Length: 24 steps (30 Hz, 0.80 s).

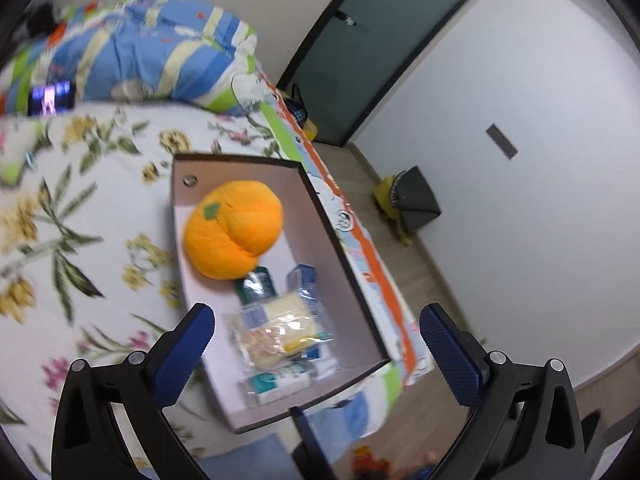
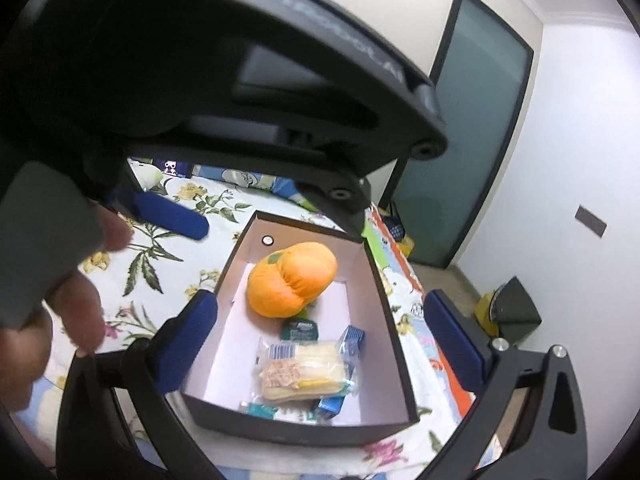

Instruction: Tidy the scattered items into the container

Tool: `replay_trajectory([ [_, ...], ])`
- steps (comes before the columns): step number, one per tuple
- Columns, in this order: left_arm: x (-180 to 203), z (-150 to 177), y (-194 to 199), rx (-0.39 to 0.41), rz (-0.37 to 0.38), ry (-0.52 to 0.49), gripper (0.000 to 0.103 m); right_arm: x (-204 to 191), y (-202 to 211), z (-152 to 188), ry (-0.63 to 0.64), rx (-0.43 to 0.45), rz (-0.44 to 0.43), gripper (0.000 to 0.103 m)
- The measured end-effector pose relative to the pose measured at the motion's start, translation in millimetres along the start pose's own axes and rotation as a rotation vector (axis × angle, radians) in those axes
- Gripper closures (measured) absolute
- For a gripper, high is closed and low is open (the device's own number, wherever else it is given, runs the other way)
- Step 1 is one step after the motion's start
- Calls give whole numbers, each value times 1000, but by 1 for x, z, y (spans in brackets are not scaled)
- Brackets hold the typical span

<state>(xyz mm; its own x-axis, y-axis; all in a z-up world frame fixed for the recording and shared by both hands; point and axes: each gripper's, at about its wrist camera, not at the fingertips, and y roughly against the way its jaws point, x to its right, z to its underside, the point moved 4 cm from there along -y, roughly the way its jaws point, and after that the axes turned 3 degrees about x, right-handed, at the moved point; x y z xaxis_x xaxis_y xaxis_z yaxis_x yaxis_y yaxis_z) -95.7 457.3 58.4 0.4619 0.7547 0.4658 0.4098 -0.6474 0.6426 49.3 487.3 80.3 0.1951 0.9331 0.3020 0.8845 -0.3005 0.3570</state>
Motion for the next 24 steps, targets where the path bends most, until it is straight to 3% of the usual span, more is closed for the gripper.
replay_trajectory([
  [4,0,1,22,31,-73,-90,1,-3,11,-2,-91,-38,-55,0],
  [7,-4,2,37,44,-105,-116,1,1,8,-2,-183,-122,-108,0],
  [11,-9,3,54,60,-127,-130,1,9,-16,8,-311,-235,-124,0],
  [14,-13,6,64,65,-128,-132,1,13,-20,14,-394,-265,-117,0],
  [24,-28,22,73,50,-115,-112,1,-4,-21,13,-397,-292,-71,0],
])
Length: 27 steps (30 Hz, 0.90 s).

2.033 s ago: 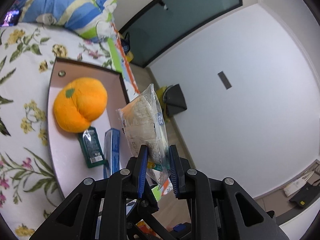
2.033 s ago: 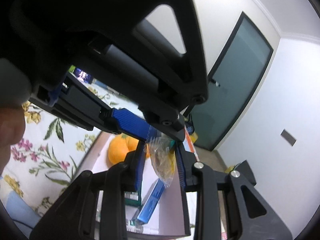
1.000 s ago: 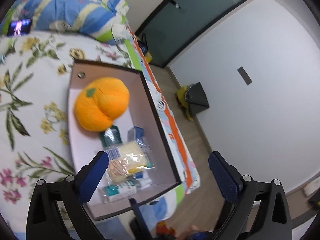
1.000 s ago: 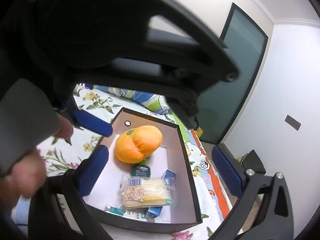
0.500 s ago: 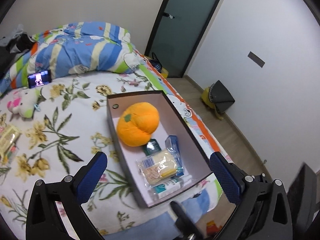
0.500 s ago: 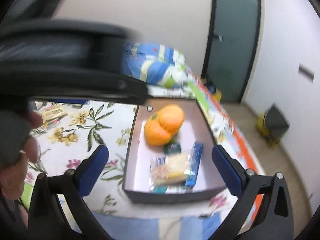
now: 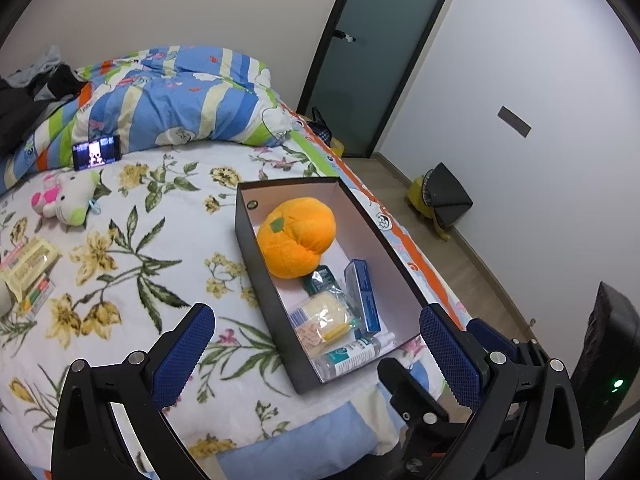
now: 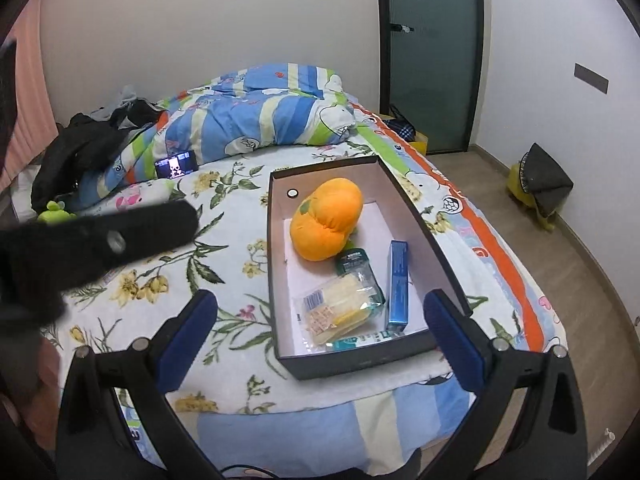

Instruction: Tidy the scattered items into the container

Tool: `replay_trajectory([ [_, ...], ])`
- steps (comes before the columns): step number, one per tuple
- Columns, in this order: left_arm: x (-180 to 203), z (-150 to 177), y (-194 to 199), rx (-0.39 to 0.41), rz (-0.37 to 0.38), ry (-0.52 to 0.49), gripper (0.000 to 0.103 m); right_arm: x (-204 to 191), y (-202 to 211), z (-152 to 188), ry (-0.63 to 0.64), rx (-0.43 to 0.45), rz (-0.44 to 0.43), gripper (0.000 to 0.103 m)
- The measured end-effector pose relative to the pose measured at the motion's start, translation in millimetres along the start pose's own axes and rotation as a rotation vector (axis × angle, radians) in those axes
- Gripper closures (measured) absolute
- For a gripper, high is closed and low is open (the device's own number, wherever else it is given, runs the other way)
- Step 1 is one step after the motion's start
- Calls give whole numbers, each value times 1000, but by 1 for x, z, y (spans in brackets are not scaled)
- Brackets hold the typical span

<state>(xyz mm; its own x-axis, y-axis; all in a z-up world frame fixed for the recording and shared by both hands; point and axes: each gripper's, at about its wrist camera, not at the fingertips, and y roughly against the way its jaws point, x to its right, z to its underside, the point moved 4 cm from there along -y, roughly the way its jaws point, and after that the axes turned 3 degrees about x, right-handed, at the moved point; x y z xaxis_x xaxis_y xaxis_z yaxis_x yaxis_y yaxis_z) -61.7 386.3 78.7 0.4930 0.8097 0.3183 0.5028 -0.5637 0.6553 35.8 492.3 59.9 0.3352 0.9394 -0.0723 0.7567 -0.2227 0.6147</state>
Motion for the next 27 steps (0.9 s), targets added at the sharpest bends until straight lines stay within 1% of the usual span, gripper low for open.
replay_trajectory([
  [6,-7,9,-4,-16,-17,4,1,4,3,-1,-40,-16,16,0],
  [9,-7,12,-6,-25,-18,4,1,10,1,4,-74,-22,9,0],
  [16,-8,20,-13,-47,-33,10,1,20,-8,10,-86,-36,2,0],
  [20,-4,24,-18,-56,-46,-2,1,27,-12,11,-100,-37,-2,0],
  [27,8,28,-25,-62,-46,-19,1,38,-14,13,-105,-39,7,0],
])
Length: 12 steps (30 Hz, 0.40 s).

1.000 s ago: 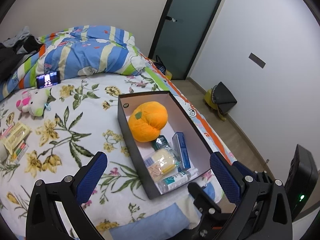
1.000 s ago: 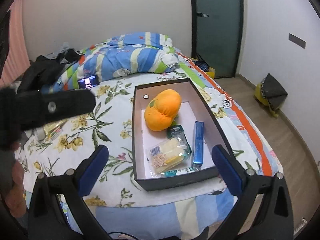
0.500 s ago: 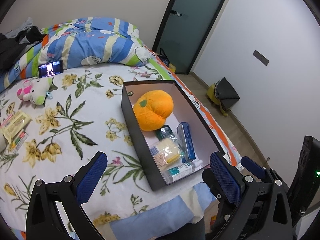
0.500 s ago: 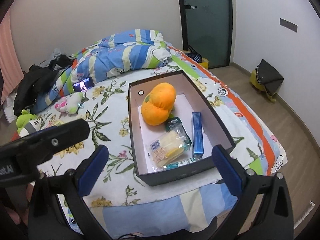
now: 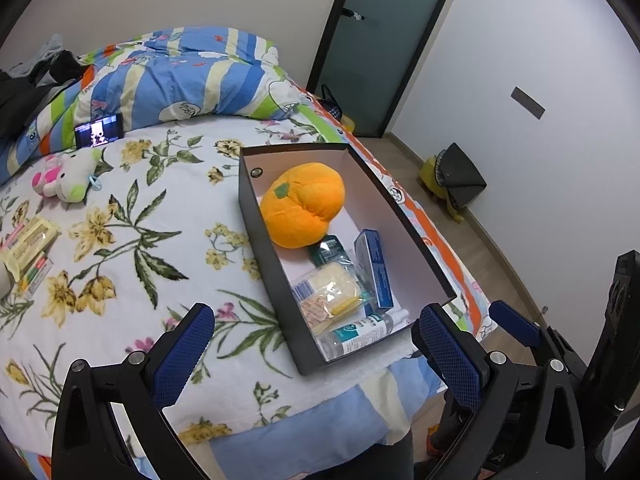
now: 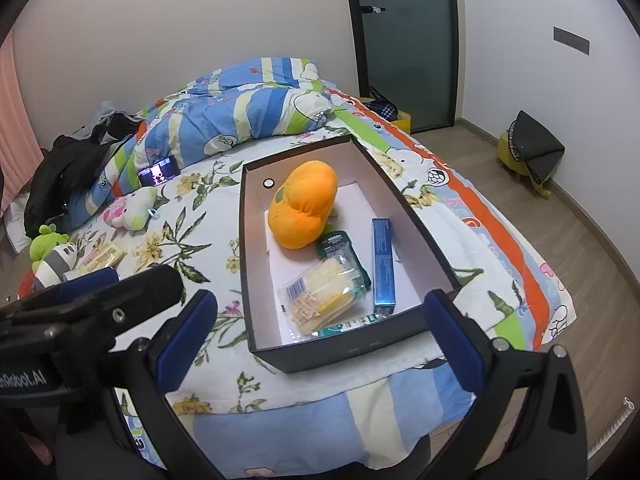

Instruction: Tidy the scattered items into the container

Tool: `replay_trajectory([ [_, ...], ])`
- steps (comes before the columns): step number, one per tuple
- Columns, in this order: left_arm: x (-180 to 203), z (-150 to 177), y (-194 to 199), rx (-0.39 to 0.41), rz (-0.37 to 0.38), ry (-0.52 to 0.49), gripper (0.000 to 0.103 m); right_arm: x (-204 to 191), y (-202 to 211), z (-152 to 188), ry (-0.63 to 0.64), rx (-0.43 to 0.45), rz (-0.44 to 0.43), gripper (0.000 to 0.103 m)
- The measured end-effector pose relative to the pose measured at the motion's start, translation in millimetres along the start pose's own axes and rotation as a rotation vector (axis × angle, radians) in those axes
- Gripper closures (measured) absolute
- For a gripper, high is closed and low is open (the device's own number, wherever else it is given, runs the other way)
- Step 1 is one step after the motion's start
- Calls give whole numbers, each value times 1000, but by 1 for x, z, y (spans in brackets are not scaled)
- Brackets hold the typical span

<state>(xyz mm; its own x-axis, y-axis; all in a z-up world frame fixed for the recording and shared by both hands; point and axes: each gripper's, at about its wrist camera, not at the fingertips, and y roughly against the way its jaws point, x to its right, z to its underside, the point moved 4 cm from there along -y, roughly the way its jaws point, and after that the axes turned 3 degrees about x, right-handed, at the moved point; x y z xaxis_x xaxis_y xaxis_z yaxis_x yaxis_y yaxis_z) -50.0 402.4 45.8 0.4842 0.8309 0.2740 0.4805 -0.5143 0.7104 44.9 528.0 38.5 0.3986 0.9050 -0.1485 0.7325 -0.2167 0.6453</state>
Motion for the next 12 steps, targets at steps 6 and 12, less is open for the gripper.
replay_trajectory([
  [6,3,1,-3,2,-15,-7,1,9,-4,1,-13,-10,3,0],
  [12,3,1,-3,3,-31,-8,1,10,-10,1,-13,-15,5,0],
])
